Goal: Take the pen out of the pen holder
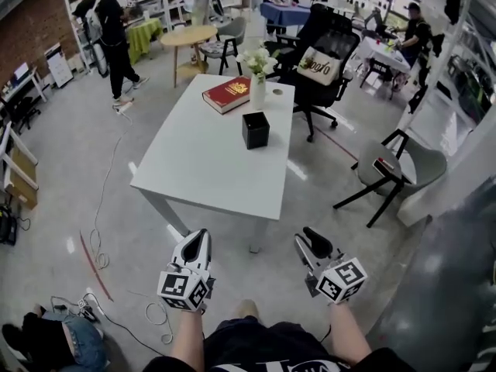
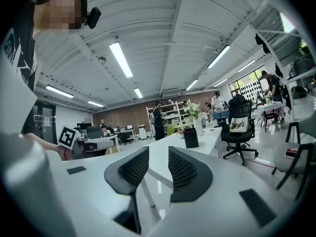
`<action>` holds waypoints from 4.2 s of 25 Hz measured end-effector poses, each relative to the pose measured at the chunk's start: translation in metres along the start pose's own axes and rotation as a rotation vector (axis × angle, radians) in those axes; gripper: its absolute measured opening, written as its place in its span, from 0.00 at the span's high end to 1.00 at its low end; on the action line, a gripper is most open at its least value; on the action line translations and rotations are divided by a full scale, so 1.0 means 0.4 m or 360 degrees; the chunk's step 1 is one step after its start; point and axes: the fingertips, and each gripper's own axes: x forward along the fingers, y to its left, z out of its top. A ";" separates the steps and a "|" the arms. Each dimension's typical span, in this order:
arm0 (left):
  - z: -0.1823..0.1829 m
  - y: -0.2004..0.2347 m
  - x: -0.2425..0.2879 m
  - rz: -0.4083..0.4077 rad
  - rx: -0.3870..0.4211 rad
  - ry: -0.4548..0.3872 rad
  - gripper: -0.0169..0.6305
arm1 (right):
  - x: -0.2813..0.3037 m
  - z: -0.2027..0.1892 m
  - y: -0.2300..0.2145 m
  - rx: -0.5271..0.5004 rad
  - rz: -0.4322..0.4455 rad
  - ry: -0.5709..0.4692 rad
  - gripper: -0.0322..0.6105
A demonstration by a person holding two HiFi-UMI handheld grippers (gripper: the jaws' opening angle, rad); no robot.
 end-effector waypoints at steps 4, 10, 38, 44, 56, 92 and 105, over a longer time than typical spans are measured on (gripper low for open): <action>0.021 0.019 0.053 -0.0041 -0.0006 -0.0010 0.99 | 0.044 0.016 -0.015 -0.0010 -0.0021 -0.0006 0.74; 0.023 0.044 0.114 -0.0071 -0.0035 -0.0005 0.99 | 0.088 0.032 -0.044 -0.0033 -0.0045 0.0010 0.74; 0.041 0.224 0.559 0.0104 -0.0032 0.0073 0.99 | 0.618 0.072 -0.347 -0.0112 0.0357 0.0248 0.74; 0.040 0.244 0.633 0.0176 -0.0050 0.0080 0.99 | 0.693 0.088 -0.392 -0.0164 0.0470 0.0294 0.74; 0.012 0.264 0.699 0.0225 -0.0065 0.0157 0.99 | 0.813 0.092 -0.435 -0.0206 0.0545 0.0348 0.74; 0.016 0.365 0.846 -0.0080 -0.0046 0.0241 0.99 | 1.014 0.081 -0.409 -0.0452 0.0371 0.0655 0.69; 0.016 0.379 0.838 -0.0088 -0.0086 0.0248 0.99 | 0.997 0.080 -0.418 -0.0377 0.0486 0.0691 0.72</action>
